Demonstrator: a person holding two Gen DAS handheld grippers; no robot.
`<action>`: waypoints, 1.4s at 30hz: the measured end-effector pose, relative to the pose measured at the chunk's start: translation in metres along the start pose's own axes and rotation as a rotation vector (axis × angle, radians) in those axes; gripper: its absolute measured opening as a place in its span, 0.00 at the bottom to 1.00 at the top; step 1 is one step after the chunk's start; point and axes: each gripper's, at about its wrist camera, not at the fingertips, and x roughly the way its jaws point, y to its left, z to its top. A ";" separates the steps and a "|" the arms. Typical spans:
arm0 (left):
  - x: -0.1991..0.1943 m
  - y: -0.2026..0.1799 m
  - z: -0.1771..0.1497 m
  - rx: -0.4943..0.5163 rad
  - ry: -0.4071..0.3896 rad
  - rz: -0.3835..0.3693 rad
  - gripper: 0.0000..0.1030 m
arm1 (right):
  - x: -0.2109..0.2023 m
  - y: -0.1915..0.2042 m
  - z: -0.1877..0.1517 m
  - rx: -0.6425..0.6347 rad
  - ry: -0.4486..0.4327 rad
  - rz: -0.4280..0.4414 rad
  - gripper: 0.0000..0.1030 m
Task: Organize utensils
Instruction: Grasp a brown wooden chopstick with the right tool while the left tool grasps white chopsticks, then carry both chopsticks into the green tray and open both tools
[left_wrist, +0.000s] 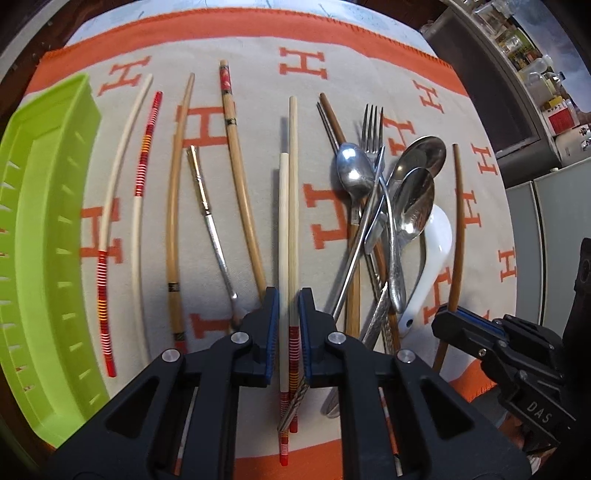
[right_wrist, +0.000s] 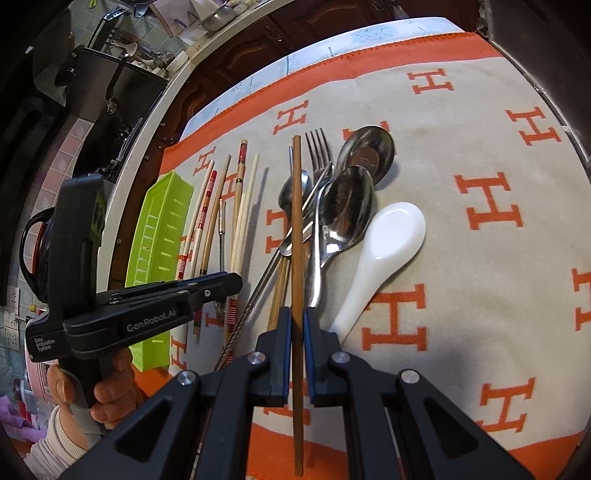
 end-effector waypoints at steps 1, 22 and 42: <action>-0.003 0.002 -0.001 -0.002 0.000 -0.005 0.08 | 0.000 0.002 0.000 -0.002 0.001 0.002 0.06; -0.149 0.095 -0.023 -0.041 -0.192 0.032 0.08 | 0.022 0.132 0.016 -0.148 0.053 0.125 0.06; -0.132 0.232 -0.029 -0.176 -0.210 0.139 0.09 | 0.136 0.233 0.039 -0.171 0.160 0.021 0.10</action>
